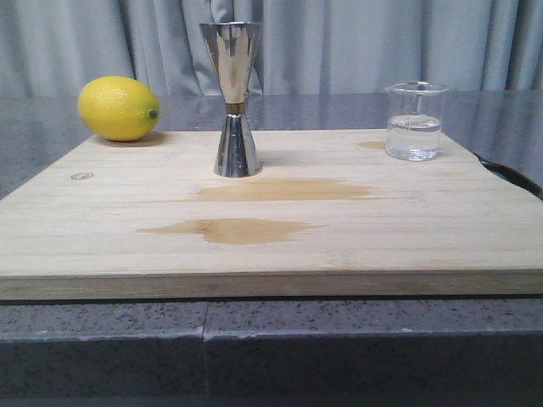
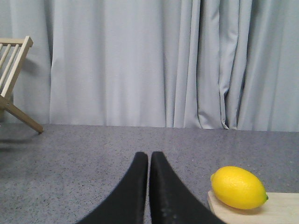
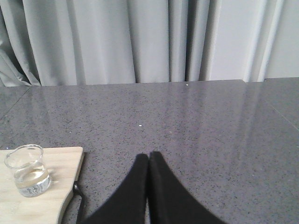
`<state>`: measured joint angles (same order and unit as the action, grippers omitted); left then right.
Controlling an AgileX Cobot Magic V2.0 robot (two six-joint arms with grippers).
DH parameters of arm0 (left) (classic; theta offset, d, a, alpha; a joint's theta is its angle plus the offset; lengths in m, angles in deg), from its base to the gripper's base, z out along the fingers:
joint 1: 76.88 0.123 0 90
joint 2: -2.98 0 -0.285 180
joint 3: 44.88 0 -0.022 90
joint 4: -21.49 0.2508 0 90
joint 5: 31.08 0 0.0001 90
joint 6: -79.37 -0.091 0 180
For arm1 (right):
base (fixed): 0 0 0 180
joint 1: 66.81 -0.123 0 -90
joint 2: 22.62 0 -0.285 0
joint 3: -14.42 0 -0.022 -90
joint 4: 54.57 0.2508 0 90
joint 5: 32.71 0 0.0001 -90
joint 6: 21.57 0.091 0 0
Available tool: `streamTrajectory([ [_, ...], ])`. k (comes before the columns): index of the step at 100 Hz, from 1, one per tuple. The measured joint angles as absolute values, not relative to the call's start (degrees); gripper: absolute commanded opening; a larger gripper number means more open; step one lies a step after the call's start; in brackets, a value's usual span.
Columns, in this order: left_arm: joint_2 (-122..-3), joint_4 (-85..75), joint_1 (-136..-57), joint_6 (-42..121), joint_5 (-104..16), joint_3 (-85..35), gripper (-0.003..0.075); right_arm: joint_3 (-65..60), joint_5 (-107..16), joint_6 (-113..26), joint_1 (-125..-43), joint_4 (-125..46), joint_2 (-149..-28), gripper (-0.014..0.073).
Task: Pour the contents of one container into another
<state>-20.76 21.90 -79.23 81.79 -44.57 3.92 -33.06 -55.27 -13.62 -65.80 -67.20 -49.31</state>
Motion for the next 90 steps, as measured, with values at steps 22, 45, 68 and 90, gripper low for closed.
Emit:
streamTrajectory([
  [22, -20.76, 22.24, -79.23, 81.79, -44.57, 3.92, 0.0076, -33.06, -55.37, -13.62, -65.8, -67.52, -49.31, 0.0237],
  [45, -20.76, 26.08, -79.23, 81.79, -44.57, 3.92, 0.0536, -33.06, -55.75, -13.76, -65.8, -69.36, -49.35, 0.058],
  [68, -20.76, 26.34, -79.23, 81.79, -44.57, 3.92, 0.0524, -33.06, -55.84, -13.76, -65.8, -69.62, -49.35, 0.0575],
  [90, -20.76, 26.34, -79.23, 81.79, -44.57, 3.92, 0.0478, -33.06, -55.84, -13.76, -65.8, -69.62, -49.35, 0.0575],
])
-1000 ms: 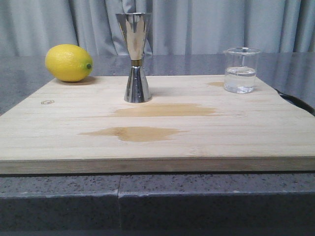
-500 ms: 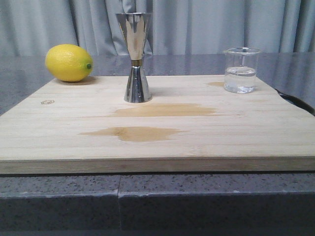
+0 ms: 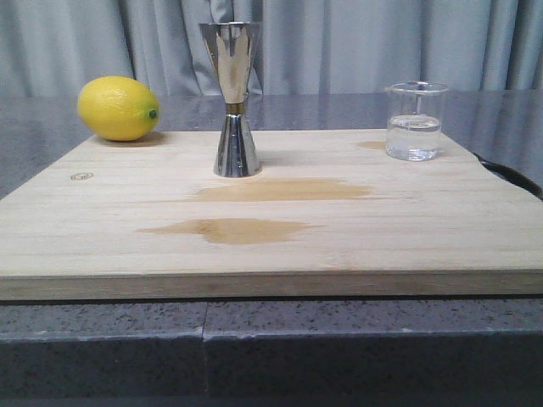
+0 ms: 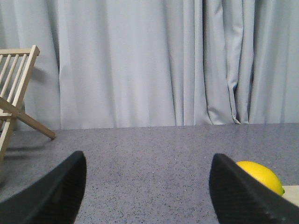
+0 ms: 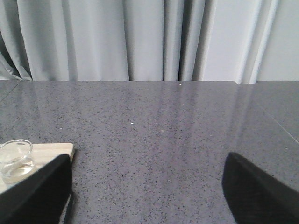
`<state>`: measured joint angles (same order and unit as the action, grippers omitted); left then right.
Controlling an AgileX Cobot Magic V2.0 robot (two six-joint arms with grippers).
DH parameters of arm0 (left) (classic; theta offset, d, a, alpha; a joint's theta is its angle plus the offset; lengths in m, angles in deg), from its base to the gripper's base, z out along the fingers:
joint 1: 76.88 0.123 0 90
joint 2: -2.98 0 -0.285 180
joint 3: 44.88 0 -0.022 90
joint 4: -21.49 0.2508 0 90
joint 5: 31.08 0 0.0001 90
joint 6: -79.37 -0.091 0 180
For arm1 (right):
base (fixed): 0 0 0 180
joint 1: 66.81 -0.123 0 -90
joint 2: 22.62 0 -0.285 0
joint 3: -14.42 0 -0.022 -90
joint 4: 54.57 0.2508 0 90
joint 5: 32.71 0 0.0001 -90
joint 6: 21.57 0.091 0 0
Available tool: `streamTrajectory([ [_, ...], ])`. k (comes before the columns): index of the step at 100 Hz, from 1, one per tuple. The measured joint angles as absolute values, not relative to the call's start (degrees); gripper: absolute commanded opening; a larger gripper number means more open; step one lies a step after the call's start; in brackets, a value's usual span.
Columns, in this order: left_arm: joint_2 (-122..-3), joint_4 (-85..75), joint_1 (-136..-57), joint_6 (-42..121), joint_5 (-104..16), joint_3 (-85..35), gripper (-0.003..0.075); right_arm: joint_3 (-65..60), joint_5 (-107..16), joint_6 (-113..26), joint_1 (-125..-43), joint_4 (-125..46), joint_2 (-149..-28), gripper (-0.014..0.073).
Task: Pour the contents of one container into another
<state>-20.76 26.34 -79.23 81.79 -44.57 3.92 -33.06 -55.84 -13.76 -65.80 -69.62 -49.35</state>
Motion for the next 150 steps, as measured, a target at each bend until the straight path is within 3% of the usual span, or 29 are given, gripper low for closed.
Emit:
streamTrajectory([
  [35, -20.76, 26.34, -79.23, 81.79, -45.27, 3.24, 0.0464, -32.28, -57.45, -13.76, -65.8, -69.49, -49.56, 0.0575],
  [65, -28.29, 24.71, -79.45, 79.37, -57.79, -6.67, 0.0463, -24.91, -67.35, -13.76, -65.8, -69.38, -54.97, 0.0575],
  [108, -52.09, -2.48, -89.06, 48.24, -65.25, -14.54, 0.0463, -24.7, -68.22, -13.76, -65.8, -67.93, -58.07, 0.0575],
  [150, -72.8, -26.3, -87.58, 20.79, -77.87, -23.42, 0.0463, -24.7, -68.22, -13.76, -65.8, -67.93, -58.07, 0.0575],
])
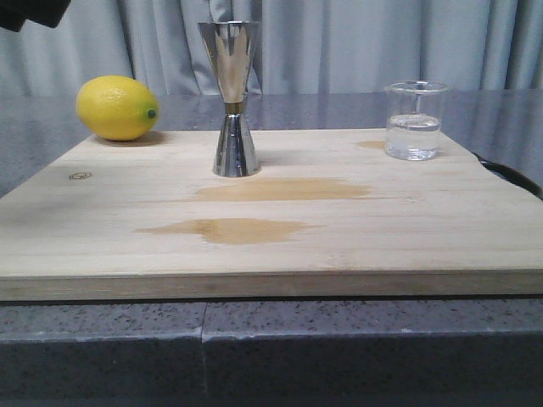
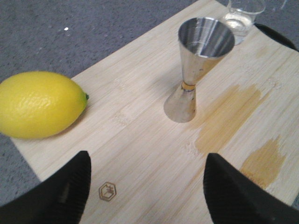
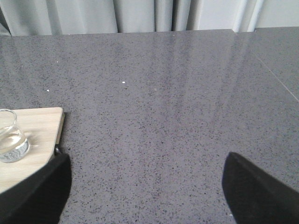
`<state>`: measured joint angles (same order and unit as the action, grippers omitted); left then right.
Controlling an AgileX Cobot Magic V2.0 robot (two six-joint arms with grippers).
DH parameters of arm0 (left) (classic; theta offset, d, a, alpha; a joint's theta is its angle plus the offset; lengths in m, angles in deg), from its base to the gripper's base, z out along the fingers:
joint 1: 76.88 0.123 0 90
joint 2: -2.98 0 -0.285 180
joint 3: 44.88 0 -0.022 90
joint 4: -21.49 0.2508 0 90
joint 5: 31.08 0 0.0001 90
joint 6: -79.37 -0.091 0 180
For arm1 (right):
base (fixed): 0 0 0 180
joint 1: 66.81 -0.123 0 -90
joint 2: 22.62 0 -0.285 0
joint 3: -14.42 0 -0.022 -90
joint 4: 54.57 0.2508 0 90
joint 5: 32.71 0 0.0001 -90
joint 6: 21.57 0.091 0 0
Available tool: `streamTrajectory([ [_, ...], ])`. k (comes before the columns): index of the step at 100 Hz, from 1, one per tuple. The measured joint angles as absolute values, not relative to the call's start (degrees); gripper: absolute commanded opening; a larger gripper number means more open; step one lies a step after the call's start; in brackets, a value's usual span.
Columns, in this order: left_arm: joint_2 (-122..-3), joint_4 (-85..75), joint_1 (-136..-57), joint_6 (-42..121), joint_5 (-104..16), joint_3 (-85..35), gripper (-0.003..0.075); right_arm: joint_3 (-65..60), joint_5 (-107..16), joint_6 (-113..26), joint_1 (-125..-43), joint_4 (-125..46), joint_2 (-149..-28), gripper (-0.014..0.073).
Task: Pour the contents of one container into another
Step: 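Reach the left gripper to the steel jigger and grasp its waist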
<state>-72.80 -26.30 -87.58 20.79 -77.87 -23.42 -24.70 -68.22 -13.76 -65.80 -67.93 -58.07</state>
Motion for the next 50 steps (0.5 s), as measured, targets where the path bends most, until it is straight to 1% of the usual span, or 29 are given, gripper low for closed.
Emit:
streamTrajectory([
  [19, -79.82, -46.32, -79.02, -0.93, -87.94, -23.75, 0.0463, -24.7, -68.22, -13.76, -65.8, -67.93, -58.07, 0.0575],
  [28, -82.55, -52.21, -75.97, -9.08, -92.94, -23.87, 0.0463, -24.7, -68.22, -13.76, -65.8, -67.93, -58.07, 0.0575],
  [37, -85.1, -55.39, -75.17, -15.67, -96.85, -23.87, 0.0463, -24.7, -68.22, -13.76, -65.8, -67.93, -58.07, 0.0575],
  [50, -88.23, -57.78, -75.17, -21.51, -98.72, -23.87, 0.0463, -24.7, -68.22, -13.76, -65.8, -67.93, -58.07, 0.0575],
])
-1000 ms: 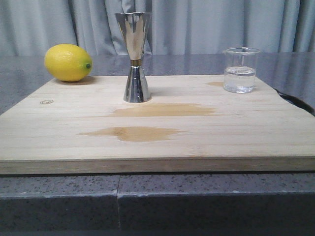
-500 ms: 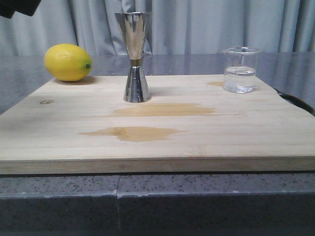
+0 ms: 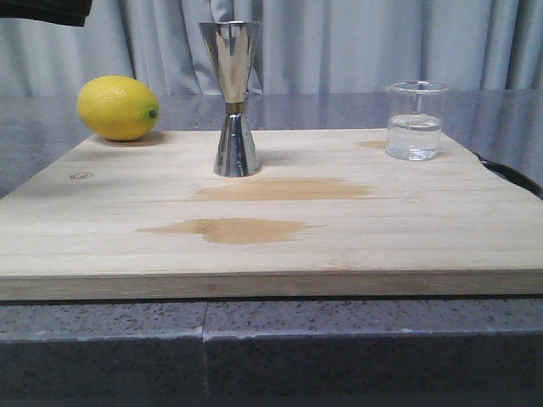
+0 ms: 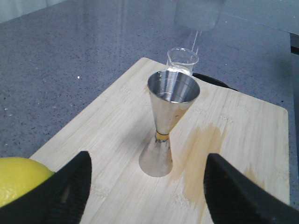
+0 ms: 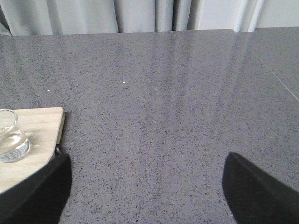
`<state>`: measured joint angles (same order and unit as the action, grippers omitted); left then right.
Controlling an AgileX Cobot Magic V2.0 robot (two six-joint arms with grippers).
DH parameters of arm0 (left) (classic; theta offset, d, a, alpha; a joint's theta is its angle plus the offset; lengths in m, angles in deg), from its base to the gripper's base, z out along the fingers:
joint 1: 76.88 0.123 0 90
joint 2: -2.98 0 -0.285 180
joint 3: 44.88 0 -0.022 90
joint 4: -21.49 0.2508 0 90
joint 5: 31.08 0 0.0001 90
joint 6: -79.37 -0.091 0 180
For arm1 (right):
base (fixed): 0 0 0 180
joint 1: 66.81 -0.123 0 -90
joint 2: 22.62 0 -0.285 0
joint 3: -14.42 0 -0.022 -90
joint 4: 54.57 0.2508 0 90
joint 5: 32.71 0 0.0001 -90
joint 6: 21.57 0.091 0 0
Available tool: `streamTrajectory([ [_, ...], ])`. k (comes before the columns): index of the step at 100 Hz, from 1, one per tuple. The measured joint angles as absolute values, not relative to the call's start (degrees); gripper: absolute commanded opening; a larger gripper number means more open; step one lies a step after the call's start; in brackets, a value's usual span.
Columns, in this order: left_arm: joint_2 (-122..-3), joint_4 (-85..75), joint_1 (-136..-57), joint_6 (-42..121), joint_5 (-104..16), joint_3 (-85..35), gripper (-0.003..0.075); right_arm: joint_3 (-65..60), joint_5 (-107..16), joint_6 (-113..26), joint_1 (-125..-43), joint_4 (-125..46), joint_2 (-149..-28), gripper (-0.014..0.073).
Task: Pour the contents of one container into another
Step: 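Reach the left gripper to the steel jigger and grasp its waist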
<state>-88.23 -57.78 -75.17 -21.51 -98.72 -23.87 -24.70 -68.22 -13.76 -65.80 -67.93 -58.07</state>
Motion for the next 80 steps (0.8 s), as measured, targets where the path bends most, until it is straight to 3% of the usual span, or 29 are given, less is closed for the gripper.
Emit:
streamTrajectory([
  [33, -94.11, -62.26, -76.98, -30.53, -98.86, -23.87, 0.0463, -24.7, -68.55, -13.76, -65.8, -67.85, -58.07, 0.0575],
  [80, -103.84, -71.87, -85.85, -38.58, -98.41, -23.87, 0.0463, -24.7, -68.57, -13.76, -65.8, -67.85, -58.07, 0.0575],
])
